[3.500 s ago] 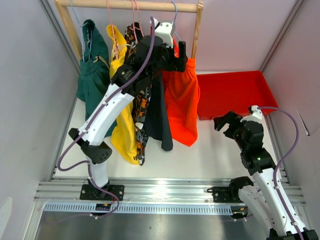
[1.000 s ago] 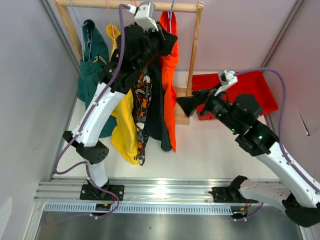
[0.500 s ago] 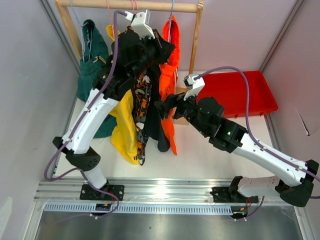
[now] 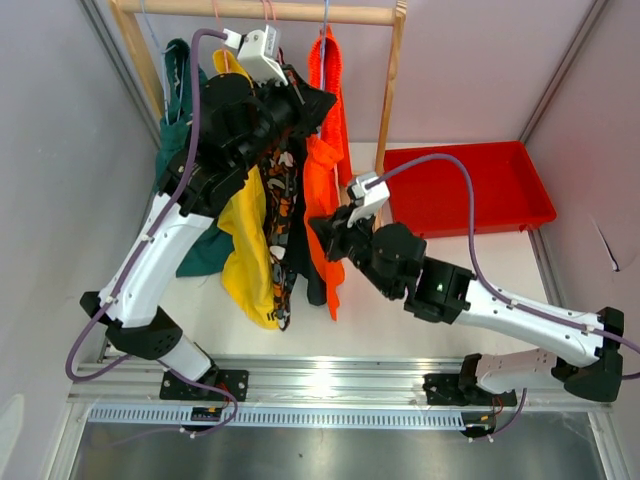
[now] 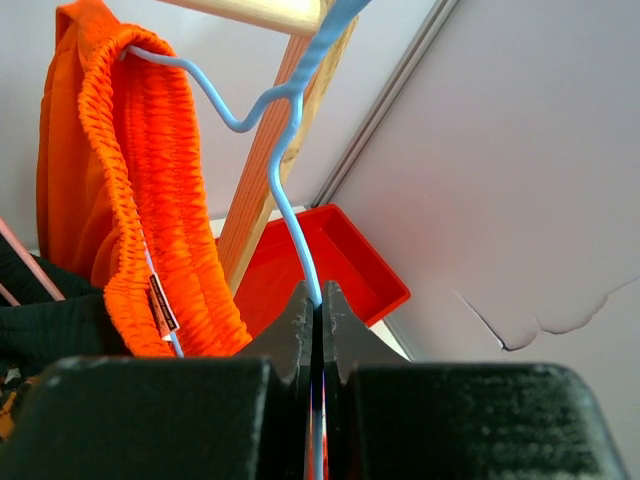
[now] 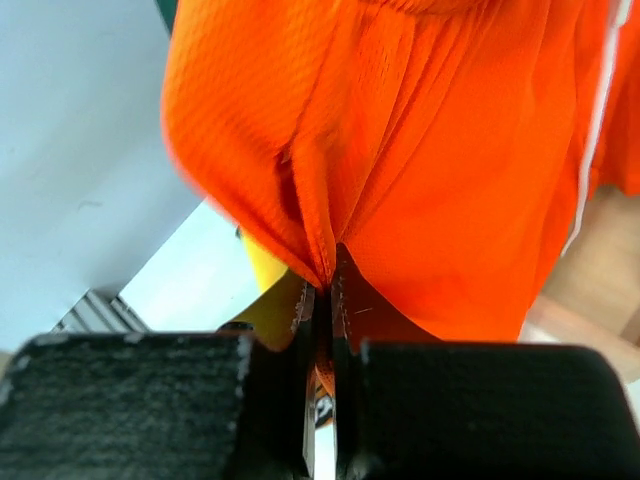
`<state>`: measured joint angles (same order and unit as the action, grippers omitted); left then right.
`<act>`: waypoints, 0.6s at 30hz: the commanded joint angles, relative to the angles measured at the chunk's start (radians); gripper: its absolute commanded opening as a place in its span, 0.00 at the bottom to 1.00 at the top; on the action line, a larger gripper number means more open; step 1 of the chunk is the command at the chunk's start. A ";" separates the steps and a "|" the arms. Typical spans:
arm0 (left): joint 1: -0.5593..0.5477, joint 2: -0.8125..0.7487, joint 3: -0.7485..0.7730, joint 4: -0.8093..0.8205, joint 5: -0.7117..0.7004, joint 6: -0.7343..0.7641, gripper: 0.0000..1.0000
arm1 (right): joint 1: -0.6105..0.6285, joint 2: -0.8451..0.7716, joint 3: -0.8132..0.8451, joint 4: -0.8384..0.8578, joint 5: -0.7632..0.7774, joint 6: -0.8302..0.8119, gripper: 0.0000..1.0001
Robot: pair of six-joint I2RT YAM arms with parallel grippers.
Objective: Remove the shorts from the hanger
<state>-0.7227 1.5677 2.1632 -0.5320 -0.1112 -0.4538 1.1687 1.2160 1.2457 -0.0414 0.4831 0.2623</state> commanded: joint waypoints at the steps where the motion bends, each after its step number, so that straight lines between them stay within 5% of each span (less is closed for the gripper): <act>1: -0.006 -0.029 0.063 0.116 -0.007 0.010 0.00 | 0.104 -0.041 -0.041 0.000 0.132 0.018 0.00; 11: 0.003 0.057 0.216 0.090 -0.114 0.110 0.00 | 0.455 -0.124 -0.181 -0.058 0.411 0.187 0.00; 18: 0.016 0.063 0.198 0.106 -0.136 0.112 0.00 | 0.540 -0.065 -0.177 -0.100 0.499 0.244 0.00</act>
<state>-0.7319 1.6367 2.3047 -0.6163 -0.1856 -0.3981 1.6741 1.1309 1.0782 -0.1017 0.9390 0.4377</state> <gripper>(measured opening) 0.025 0.054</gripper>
